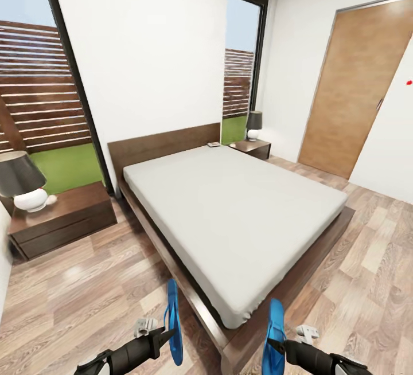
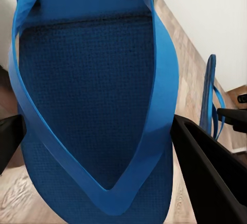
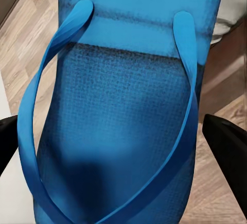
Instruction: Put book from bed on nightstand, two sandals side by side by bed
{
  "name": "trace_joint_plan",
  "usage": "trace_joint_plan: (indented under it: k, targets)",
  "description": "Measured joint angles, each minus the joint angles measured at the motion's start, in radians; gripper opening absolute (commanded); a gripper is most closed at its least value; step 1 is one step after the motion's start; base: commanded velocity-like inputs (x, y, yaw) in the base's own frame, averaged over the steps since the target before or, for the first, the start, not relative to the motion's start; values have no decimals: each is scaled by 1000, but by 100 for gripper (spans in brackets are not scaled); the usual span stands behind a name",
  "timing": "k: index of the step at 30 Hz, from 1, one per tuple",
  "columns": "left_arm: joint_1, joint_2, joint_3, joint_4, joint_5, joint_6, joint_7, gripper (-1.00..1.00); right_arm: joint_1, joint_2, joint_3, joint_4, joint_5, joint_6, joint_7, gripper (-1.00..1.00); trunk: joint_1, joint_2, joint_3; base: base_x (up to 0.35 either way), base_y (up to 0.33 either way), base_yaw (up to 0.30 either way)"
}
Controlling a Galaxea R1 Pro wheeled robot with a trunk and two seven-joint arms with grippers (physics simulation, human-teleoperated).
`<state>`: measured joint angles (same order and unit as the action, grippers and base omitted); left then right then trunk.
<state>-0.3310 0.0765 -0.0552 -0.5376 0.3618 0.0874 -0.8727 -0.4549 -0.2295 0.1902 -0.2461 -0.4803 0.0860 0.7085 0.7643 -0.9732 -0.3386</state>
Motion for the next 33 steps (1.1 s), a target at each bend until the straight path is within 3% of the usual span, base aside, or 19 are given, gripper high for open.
trace_joint_plan:
  k: [7,19,33]
  targets:
    - [0,-1,0,9,-1,0,0,-100,0,0,0,0,0,0,1,-100,0,0,0,0,0,-205]
    - [0,-1,0,9,-1,1,-2,-100,0,0,0,0,0,0,0,-100,-46,84,38,0,0,-200]
    - [0,-1,0,10,-1,0,-2,-100,0,0,0,0,0,-1,-2,-100,-46,84,38,0,0,-200]
